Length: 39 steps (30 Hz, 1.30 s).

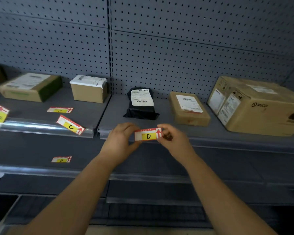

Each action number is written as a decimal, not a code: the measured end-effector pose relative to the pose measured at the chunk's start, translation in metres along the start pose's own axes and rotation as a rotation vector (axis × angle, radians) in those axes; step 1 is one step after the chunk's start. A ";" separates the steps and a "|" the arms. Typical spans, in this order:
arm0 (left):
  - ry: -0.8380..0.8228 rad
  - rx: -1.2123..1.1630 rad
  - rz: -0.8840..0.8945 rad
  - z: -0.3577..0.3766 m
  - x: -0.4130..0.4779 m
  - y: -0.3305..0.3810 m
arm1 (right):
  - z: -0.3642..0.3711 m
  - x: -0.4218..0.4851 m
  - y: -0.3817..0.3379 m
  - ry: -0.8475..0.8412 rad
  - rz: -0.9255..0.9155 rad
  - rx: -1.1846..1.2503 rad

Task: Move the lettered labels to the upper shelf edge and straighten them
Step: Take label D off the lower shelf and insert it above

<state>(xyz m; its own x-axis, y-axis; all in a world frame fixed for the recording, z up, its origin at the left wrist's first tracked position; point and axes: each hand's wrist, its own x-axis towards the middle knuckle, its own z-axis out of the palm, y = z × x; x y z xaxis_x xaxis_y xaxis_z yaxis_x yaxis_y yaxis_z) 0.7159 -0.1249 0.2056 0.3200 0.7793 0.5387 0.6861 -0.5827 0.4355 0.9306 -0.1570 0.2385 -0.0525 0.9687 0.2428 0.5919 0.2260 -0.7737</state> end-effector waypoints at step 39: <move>0.048 0.197 -0.200 0.034 -0.010 -0.015 | -0.006 0.014 0.016 0.074 0.056 0.097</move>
<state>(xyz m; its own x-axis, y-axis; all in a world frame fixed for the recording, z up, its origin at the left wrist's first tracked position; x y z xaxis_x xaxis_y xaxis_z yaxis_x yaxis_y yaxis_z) 0.7242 -0.1163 0.1688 0.1374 0.8595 0.4923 0.8476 -0.3592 0.3905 0.9446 -0.1403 0.2328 0.0405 0.9706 0.2374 0.5119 0.1839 -0.8391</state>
